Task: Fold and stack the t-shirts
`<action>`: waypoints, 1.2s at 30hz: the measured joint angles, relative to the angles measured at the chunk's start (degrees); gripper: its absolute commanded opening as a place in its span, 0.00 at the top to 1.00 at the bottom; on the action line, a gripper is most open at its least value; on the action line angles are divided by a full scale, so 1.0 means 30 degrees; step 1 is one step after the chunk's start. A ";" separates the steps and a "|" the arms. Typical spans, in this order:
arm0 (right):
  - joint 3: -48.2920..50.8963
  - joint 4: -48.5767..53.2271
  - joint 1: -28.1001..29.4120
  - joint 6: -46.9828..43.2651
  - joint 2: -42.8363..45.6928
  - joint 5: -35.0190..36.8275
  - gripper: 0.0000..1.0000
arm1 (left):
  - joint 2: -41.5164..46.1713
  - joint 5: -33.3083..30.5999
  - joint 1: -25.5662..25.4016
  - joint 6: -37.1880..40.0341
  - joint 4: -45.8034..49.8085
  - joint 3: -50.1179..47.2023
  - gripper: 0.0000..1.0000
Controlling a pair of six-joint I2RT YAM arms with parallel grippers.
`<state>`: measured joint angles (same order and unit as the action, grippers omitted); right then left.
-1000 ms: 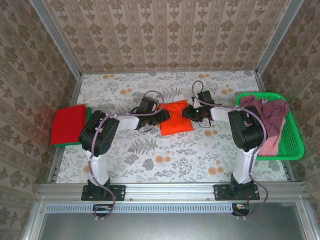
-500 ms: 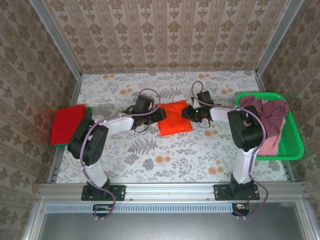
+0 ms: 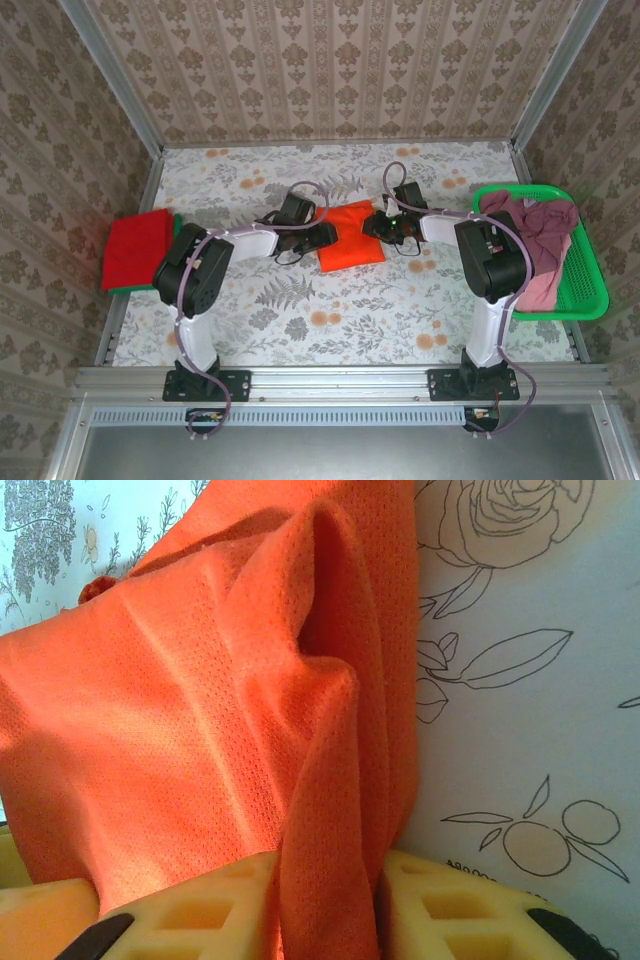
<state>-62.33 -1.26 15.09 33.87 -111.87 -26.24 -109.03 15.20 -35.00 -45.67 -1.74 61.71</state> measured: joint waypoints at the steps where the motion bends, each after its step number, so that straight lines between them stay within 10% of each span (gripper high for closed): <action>1: 0.0015 -0.0044 0.0007 0.0080 -0.0015 0.0000 0.71 | -0.0051 0.0102 -0.0036 -0.0080 -0.0153 0.0000 0.43; 12: 0.0313 -0.0911 0.0525 0.0721 -0.0124 -0.0430 0.71 | -0.0656 0.0976 -0.0051 -0.0933 -0.1515 0.0000 0.56; 20: 0.0437 -0.1129 0.0619 0.0794 -0.0138 -0.0495 0.70 | -0.1173 0.1450 0.0044 -0.0933 -0.2433 0.0051 1.00; 29: 0.1676 -0.1574 0.0780 0.0182 0.1836 -0.0197 0.06 | -0.0590 0.1406 0.0736 0.2528 -0.0852 0.0073 1.00; 36: 0.4124 -0.4095 0.0889 -0.1392 0.4721 0.0561 0.00 | 0.1967 0.0262 0.2506 0.8255 0.4503 0.0299 1.00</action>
<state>-49.95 -13.54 17.76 29.69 -97.71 -24.56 -103.13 15.99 -27.49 -20.91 11.77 62.61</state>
